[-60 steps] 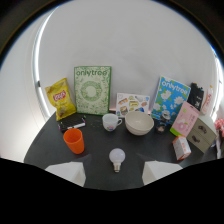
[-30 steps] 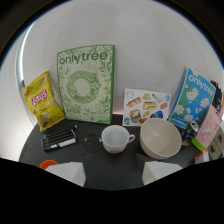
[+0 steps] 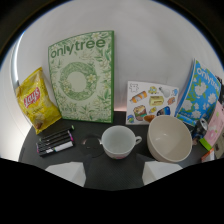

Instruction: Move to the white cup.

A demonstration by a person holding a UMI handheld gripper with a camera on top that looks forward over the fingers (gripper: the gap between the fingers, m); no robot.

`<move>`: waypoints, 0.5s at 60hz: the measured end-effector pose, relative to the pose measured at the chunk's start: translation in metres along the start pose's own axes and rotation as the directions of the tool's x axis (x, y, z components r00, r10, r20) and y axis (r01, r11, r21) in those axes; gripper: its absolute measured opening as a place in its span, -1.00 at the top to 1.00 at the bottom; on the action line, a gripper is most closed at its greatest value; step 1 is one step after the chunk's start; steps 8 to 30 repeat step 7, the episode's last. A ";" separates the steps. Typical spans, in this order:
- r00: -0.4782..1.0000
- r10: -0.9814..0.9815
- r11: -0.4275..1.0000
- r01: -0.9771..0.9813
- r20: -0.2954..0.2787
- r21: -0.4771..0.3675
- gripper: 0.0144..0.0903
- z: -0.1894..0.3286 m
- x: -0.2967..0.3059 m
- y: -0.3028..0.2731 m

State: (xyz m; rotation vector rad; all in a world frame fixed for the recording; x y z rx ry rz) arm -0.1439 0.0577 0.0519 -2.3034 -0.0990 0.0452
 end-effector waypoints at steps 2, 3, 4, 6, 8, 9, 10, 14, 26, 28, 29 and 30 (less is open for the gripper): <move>1.000 -0.003 1.000 0.003 0.001 0.001 -0.89 0.000 -0.001 -0.001; 1.000 -0.005 1.000 0.005 0.002 0.002 -0.88 0.000 -0.001 -0.001; 1.000 -0.006 1.000 0.006 0.004 0.004 -0.89 0.000 -0.002 -0.001; 1.000 -0.008 1.000 0.008 0.006 0.003 -0.88 0.000 -0.003 -0.001; 1.000 -0.008 1.000 0.008 0.006 0.002 -0.88 0.000 -0.003 -0.001; 1.000 -0.008 1.000 0.008 0.006 0.002 -0.88 0.000 -0.003 -0.001; 1.000 -0.008 1.000 0.008 0.006 0.002 -0.88 0.000 -0.003 -0.001; 1.000 -0.008 1.000 0.008 0.006 0.002 -0.88 0.000 -0.003 -0.001; 1.000 -0.008 1.000 0.008 0.006 0.002 -0.88 0.000 -0.003 -0.001; 1.000 -0.008 1.000 0.008 0.006 0.002 -0.88 0.000 -0.003 -0.001; 1.000 -0.008 1.000 0.008 0.006 0.002 -0.88 0.000 -0.003 -0.001; 1.000 -0.008 1.000 0.008 0.006 0.002 -0.88 0.000 -0.003 -0.001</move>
